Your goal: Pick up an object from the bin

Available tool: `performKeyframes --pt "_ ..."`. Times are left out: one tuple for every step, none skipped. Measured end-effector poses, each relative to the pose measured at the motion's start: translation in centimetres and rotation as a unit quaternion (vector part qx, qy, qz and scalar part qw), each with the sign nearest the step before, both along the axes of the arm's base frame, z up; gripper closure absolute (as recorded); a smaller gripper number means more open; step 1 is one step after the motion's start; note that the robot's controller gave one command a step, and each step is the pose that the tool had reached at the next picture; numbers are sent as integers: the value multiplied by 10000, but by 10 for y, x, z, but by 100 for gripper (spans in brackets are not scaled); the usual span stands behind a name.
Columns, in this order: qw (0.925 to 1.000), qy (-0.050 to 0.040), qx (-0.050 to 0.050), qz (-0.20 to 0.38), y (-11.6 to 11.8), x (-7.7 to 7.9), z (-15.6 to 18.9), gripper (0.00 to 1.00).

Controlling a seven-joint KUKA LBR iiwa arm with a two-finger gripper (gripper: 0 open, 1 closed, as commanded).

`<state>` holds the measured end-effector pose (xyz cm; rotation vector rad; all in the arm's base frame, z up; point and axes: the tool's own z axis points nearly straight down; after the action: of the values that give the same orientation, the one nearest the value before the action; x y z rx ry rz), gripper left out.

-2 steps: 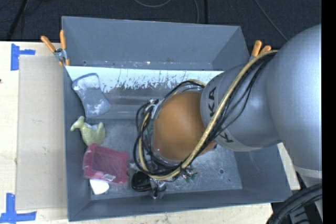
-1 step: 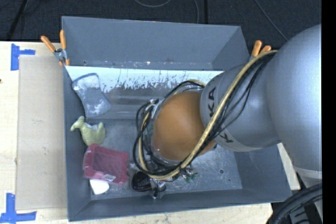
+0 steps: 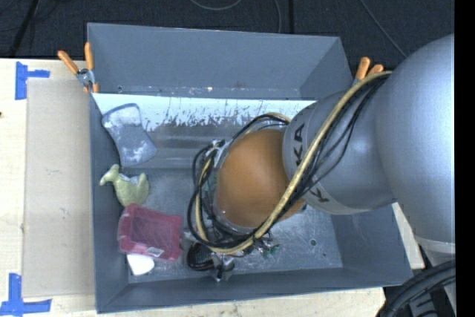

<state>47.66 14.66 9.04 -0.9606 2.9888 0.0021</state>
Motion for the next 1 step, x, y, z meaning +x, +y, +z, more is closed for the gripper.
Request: performKeyframes --pt "10000 4 -1 -5 0 0 0 100"
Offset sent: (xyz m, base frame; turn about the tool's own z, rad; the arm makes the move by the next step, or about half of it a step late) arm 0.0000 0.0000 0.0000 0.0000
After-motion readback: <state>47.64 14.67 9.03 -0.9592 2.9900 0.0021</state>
